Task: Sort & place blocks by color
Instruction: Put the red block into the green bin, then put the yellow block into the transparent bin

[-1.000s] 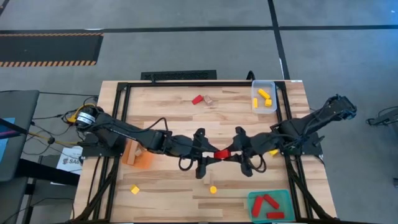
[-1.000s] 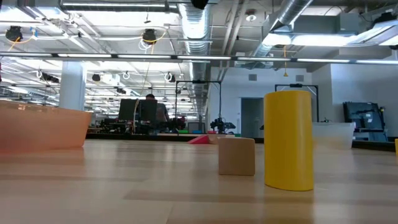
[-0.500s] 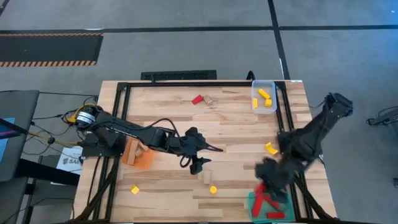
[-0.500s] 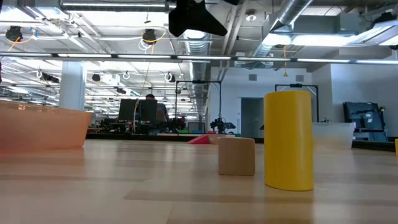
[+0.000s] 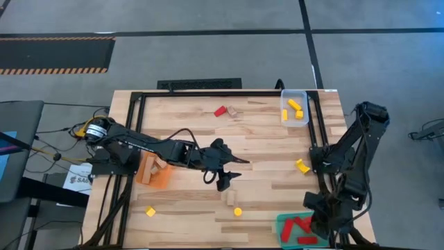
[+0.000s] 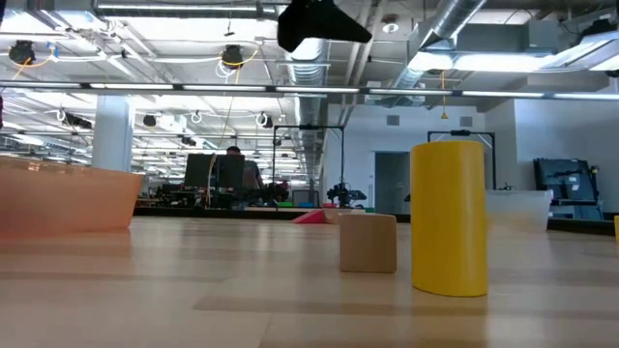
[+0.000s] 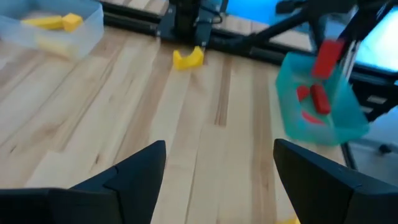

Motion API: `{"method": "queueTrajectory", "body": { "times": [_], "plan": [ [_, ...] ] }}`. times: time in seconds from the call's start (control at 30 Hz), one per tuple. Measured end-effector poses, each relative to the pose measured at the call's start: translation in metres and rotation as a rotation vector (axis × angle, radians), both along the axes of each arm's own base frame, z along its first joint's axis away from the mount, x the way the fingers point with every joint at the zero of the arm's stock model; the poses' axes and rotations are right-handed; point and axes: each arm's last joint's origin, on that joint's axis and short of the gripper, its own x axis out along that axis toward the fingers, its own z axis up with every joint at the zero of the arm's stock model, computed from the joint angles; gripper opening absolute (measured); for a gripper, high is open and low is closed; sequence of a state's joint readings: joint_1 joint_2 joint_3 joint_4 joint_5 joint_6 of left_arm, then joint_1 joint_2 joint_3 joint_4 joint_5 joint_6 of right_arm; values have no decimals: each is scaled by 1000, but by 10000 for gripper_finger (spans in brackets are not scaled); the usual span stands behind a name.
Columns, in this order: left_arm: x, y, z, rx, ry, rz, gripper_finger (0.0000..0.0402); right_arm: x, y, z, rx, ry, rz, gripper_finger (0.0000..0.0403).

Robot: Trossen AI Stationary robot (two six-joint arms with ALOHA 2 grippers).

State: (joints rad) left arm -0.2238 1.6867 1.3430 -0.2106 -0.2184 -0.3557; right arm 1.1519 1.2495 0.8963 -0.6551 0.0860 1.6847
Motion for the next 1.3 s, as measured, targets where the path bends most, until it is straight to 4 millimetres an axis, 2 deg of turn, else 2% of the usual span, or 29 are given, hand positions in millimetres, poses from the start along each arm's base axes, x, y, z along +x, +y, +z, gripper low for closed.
{"method": "queueTrajectory", "body": {
  "times": [0.17, 0.33, 0.47, 0.73, 0.93, 1.13, 1.3],
  "plan": [
    [4, 7, 3, -34, -37, -11, 284, -1, -3, -9, -12, 19, -19, 219],
    [4, 7, 3, -64, -37, -8, 284, -3, -7, -13, -64, 37, -8, 270],
    [3, 7, 3, -62, -26, -8, 284, -3, -10, -14, -109, 13, 5, 295],
    [-4, 7, -9, -86, 116, 12, 284, 3, -13, -13, -250, -226, -17, 301],
    [-18, -3, -21, -146, 295, 22, 283, 12, -19, -11, -376, -378, -15, 301],
    [-39, -18, -33, -178, 497, 85, 283, 25, -29, -8, -481, -427, 114, 301],
    [-49, -35, -39, -223, 544, 128, 283, 37, -48, 2, -469, -414, 283, 302]
  ]
}}
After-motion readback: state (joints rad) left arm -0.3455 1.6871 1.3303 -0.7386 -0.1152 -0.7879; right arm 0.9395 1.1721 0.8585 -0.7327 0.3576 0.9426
